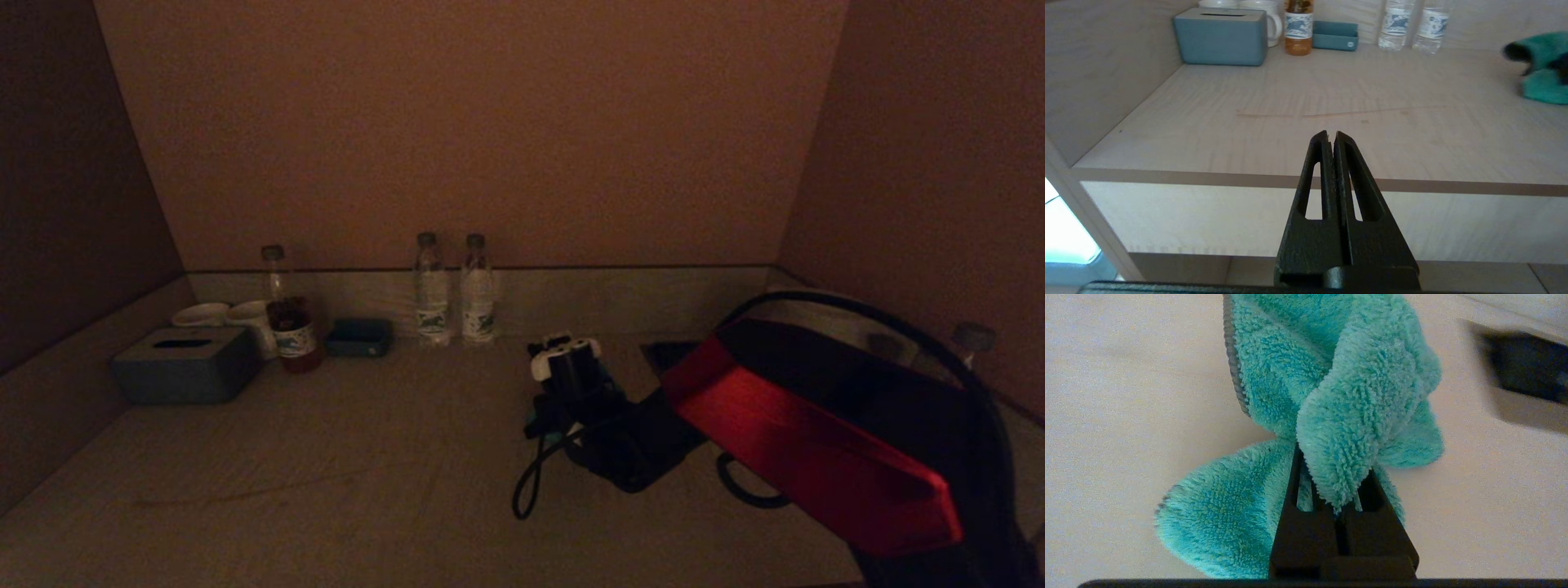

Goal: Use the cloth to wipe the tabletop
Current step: Sweep the stains on the table

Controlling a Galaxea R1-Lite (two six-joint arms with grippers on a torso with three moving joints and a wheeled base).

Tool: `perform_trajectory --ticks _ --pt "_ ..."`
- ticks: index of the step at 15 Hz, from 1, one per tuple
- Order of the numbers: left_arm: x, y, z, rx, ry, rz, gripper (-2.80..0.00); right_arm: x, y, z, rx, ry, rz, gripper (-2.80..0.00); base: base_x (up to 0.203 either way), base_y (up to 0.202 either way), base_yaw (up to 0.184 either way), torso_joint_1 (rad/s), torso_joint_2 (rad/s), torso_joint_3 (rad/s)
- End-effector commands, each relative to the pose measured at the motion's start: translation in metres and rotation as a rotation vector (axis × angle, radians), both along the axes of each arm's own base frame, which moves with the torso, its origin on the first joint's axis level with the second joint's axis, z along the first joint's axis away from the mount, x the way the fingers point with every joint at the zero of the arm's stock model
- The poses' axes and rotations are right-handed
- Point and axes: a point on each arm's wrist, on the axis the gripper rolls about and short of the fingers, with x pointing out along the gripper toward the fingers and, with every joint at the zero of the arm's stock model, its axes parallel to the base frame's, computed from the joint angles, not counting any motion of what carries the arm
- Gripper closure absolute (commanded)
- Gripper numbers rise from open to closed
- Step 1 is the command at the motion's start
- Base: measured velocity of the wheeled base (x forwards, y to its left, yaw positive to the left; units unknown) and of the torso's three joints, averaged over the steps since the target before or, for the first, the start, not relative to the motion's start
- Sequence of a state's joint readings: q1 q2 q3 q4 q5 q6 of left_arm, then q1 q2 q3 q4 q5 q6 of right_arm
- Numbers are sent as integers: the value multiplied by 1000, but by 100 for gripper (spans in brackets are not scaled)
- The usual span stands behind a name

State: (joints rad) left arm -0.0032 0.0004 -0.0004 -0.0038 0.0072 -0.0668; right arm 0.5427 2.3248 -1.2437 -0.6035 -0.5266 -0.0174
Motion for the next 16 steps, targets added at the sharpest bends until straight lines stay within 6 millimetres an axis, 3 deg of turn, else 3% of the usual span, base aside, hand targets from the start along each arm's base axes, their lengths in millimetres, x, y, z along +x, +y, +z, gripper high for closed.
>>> perform_trajectory --ticks 1,5,8,10,12,13,16 --pt "0 0 0 -1 1 1 0 -12 -19 27 27 -47 -27 0 0 0 0 0 0 0" --pt "0 0 0 -1 -1 1 0 -30 -69 21 12 -18 -119 0 0 0 0 0 0 0" --pt "0 0 0 -1 1 1 0 -29 -75 20 19 -30 -133 0 0 0 0 0 0 0" --pt "0 0 0 -1 0 1 0 -42 -107 0 0 9 -197 0 0 0 0 0 0 0" --pt "0 0 0 -1 1 -1 0 -64 -169 -26 -27 87 -354 0 0 0 0 0 0 0" --pt "0 0 0 -1 -1 1 0 -71 -186 -30 -28 98 -401 0 0 0 0 0 0 0" --pt "0 0 0 -1 1 2 0 -87 -201 -36 -23 127 -449 0 0 0 0 0 0 0"
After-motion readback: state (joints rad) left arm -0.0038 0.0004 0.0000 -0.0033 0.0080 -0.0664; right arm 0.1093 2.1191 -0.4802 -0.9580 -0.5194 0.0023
